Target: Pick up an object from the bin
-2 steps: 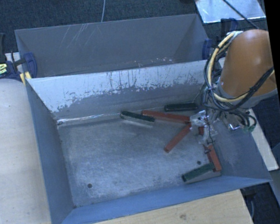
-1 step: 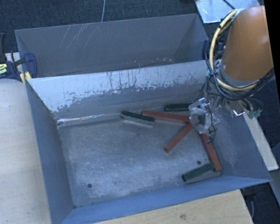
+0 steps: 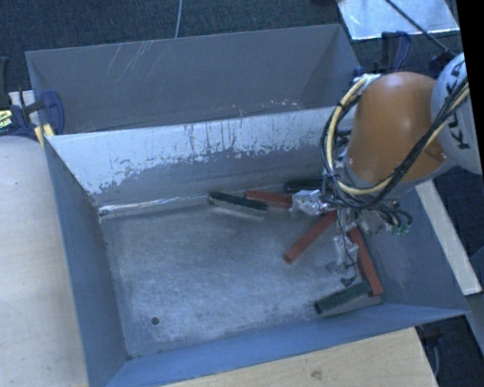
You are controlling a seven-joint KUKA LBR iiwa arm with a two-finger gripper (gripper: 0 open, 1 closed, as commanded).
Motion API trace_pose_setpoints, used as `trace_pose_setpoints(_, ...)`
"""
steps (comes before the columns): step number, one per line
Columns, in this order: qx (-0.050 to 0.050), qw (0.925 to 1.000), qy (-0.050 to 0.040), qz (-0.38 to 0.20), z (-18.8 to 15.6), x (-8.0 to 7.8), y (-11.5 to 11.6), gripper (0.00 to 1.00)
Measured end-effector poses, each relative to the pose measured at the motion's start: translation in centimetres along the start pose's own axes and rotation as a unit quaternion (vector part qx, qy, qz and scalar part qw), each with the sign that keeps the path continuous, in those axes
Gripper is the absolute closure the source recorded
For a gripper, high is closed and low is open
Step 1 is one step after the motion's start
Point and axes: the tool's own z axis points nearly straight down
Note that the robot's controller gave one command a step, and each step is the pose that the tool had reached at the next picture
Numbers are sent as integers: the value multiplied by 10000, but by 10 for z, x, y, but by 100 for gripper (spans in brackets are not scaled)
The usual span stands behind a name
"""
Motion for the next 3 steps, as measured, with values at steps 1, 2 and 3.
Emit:
trace_pose_setpoints(1,-11,10000,8,-34,28,-2,1,100)
trace_pose_setpoints(2,-11,10000,8,-33,28,-2,1,100)
trace_pose_setpoints(3,-26,9998,55,193,-11,-22,-17,100)
